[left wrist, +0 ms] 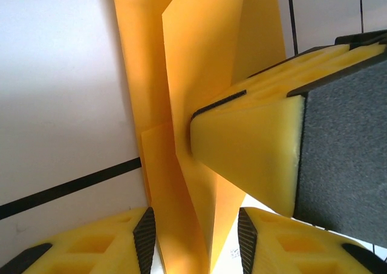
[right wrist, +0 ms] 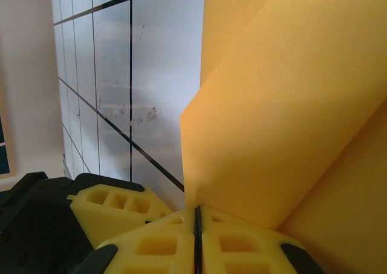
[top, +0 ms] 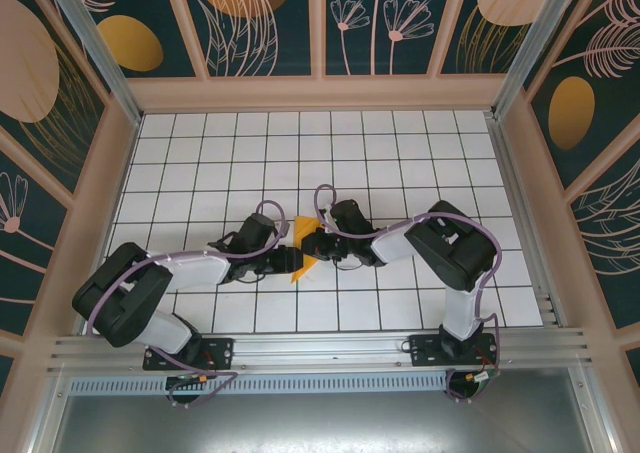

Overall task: Fold a paper plane with a square sheet of paper (pick it up from the middle)
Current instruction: Fourth fold the wing at the center of the table.

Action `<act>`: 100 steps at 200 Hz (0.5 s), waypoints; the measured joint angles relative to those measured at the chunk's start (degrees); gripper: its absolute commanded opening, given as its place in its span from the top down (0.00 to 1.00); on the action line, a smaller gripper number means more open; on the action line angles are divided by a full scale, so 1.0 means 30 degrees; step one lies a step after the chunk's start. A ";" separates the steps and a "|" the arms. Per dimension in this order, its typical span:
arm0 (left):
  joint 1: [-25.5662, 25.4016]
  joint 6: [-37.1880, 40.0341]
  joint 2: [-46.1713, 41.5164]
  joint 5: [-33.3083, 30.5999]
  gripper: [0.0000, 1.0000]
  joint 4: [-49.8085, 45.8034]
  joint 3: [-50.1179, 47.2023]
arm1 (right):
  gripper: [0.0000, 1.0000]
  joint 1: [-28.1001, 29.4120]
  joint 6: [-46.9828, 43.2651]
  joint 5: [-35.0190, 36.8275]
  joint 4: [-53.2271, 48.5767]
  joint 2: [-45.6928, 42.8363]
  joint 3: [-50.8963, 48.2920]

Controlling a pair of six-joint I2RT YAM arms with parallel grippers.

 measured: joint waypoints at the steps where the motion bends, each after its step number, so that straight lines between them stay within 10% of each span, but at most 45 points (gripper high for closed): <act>1: 0.0000 0.0022 0.0007 -0.0007 0.59 -0.0022 0.0015 | 0.88 0.0000 0.0000 0.0000 0.0007 0.0000 0.0007; 100: -0.0087 0.0743 0.0539 -0.0991 0.80 -0.1166 0.0568 | 0.88 0.0000 0.0000 0.0007 0.0000 0.0000 0.0036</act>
